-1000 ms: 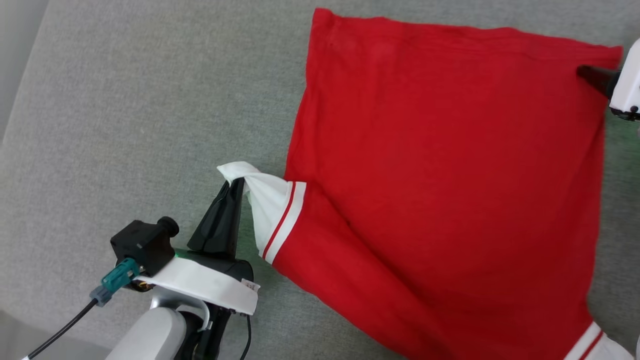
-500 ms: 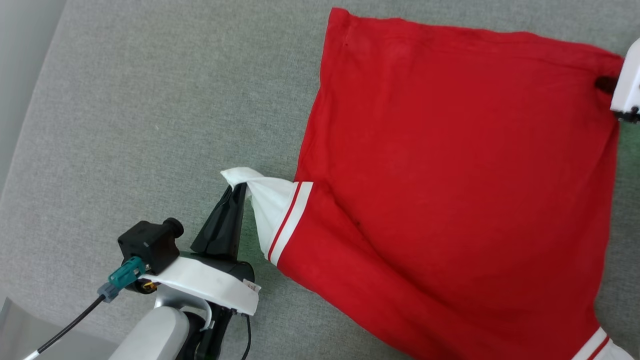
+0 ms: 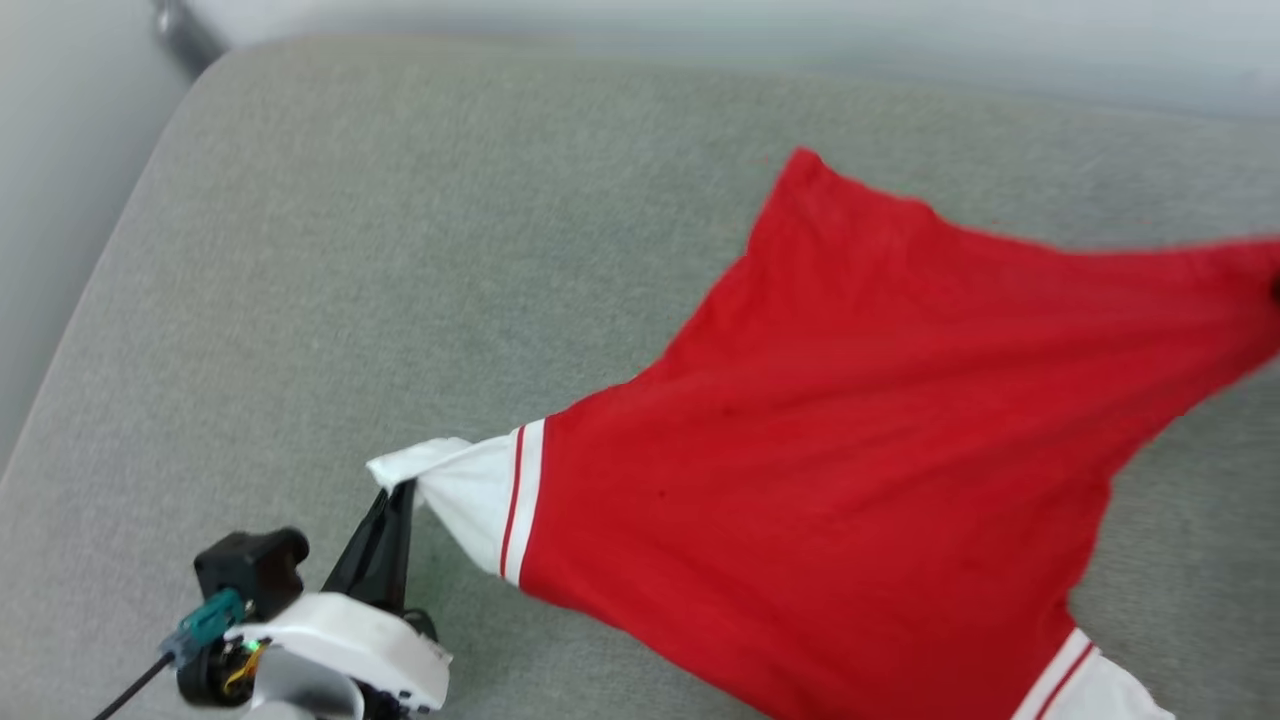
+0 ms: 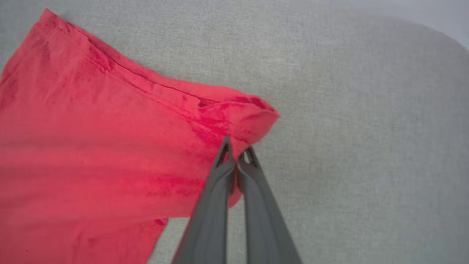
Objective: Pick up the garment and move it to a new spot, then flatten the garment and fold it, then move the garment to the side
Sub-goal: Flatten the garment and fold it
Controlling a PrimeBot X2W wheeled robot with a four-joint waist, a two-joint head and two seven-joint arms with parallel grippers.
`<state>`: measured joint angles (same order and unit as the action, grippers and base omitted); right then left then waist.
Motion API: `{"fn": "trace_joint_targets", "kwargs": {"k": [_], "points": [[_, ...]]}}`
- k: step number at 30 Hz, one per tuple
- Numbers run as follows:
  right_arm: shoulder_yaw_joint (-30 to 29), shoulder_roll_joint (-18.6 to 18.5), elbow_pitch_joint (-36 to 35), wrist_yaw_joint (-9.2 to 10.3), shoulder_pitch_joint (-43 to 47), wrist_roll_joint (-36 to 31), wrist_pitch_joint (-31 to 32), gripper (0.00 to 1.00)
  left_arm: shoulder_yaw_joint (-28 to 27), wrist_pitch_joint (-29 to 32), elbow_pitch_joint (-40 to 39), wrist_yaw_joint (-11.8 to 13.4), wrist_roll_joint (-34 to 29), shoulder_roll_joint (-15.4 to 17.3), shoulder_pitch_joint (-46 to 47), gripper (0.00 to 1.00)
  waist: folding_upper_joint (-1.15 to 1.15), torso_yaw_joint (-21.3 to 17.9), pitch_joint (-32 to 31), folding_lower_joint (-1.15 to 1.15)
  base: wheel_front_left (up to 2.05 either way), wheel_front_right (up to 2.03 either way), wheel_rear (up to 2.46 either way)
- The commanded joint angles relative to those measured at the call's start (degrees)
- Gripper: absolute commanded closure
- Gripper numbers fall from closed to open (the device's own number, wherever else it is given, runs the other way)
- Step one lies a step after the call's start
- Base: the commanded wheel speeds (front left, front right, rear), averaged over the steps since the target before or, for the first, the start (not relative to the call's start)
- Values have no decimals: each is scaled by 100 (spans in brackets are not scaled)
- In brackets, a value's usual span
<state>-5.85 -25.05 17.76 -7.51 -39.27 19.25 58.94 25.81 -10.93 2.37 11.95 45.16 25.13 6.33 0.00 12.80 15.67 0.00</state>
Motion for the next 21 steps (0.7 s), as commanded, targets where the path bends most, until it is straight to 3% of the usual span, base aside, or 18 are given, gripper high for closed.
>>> {"fn": "trace_joint_targets", "kwargs": {"k": [1, 7, 10, 17, 18, 19, 20, 21], "points": [[-57, -103, -159, 4, 355, 63, 51, 100, -38, 2, 22, 59, 36, 55, -109, 100, 0, -326, -375, 0, 0, 0, 0], [-452, -112, -1160, 4, 2297, 253, 440, 100, -222, 78, 48, 261, 215, 238, -603, 100, 0, -771, -826, 0, 0, 0, 0], [-747, 166, -1616, 4, 3350, 357, 569, 100, -275, 106, 59, 338, 286, 285, -820, 100, 0, -913, -977, 0, 0, 0, 0], [-1108, 1215, -2307, 4, 5363, 485, 662, 100, -362, 160, -26, 465, 414, 381, -1139, 100, 0, -1147, -1124, 0, 0, 0, 0], [-1105, 1347, -2347, 4, 5544, 468, 652, 95, -362, 186, -37, 479, 420, 396, -1147, 100, 0, -1166, -1120, 0, 0, 0, 0], [-1080, 1498, -2371, 4, 5683, 509, 646, 64, -358, 199, -48, 478, 426, 401, -1147, 100, 0, -1182, -1112, 0, 0, 0, 0], [-1078, 1636, -2406, 4, 5764, 545, 596, 2, -349, 219, -55, 474, 420, 419, -1141, 100, 0, -1199, -1105, 0, 0, 0, 0], [-1084, 1691, -2437, 4, 5796, 528, 556, 0, -355, 226, -68, 485, 422, 430, -1138, 100, 0, -1226, -1094, 0, 0, 0, 0]]}}
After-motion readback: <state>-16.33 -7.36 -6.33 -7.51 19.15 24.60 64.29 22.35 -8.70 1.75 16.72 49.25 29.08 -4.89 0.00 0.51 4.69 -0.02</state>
